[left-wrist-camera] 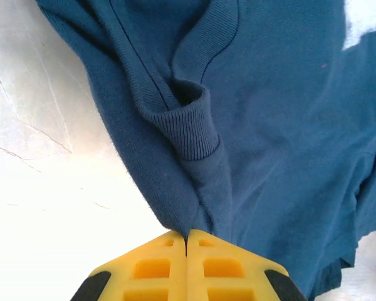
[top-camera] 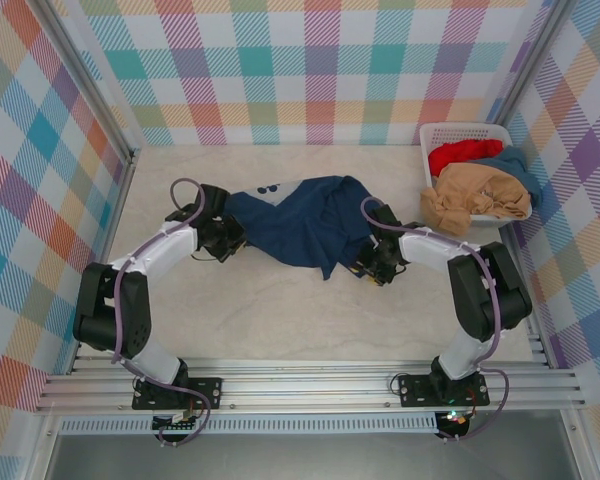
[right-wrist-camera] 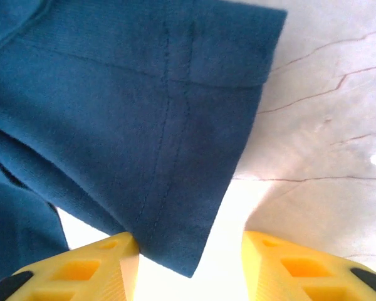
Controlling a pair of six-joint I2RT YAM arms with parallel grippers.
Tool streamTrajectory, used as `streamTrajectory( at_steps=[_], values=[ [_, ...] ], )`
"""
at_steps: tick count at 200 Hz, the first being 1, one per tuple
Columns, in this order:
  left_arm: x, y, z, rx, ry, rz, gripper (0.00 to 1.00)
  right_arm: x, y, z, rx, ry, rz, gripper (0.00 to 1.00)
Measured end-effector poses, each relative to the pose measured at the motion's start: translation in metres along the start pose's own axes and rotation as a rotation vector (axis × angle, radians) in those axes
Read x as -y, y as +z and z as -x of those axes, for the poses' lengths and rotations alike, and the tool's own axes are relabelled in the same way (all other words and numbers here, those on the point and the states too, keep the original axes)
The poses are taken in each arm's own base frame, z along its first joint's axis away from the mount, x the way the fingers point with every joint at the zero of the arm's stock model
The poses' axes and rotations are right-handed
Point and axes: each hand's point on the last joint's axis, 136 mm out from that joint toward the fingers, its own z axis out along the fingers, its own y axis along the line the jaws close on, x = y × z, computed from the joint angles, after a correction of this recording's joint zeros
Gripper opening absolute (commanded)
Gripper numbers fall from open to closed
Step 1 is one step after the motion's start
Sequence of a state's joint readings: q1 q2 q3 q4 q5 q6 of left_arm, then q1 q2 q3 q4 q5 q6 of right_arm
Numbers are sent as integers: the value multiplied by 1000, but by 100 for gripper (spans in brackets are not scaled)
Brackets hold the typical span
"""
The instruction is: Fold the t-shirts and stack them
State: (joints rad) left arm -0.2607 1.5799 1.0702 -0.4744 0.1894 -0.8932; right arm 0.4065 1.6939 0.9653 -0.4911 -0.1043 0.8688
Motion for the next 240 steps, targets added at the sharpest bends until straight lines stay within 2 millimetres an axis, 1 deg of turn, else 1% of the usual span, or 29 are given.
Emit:
streamTrajectory(
  at_steps=[23,47,56,70,81,93,103,123,140,163,180,189,204,221,240],
  values=[
    [-2,-2,-2,-8,1,13,0,2,-5,13,51,6,-27,46],
    [-5,-10,2,6,18,51,0,9,-21,35,122,43,-24,45],
    [-3,-16,5,25,25,57,0,13,-28,46,144,63,-20,44],
    [2,-32,10,61,43,44,0,14,-36,63,169,81,-9,44],
    [8,-45,13,80,49,25,0,11,-37,73,174,82,-1,46],
    [17,-57,16,98,56,-8,0,4,-35,77,169,70,12,48],
    [22,-62,16,103,59,-29,0,0,-30,73,154,50,18,48],
    [21,-64,14,96,57,-30,0,-12,-25,60,118,2,16,49],
    [18,-64,12,89,55,-18,0,-39,-27,51,106,-60,50,52],
    [17,-66,11,87,55,-16,0,-71,-34,40,98,-121,108,52],
    [15,-67,10,88,55,-18,0,-90,-29,30,73,-146,146,52],
    [14,-67,9,87,55,-17,0,-94,-22,24,51,-145,149,52],
    [10,-68,7,83,53,-11,0,-94,-7,11,9,-140,140,53],
    [9,-70,5,83,50,-11,0,-87,7,-2,-36,-124,116,54],
    [10,-75,5,88,52,-20,0,-76,13,-9,-49,-107,87,57]
  ],
)
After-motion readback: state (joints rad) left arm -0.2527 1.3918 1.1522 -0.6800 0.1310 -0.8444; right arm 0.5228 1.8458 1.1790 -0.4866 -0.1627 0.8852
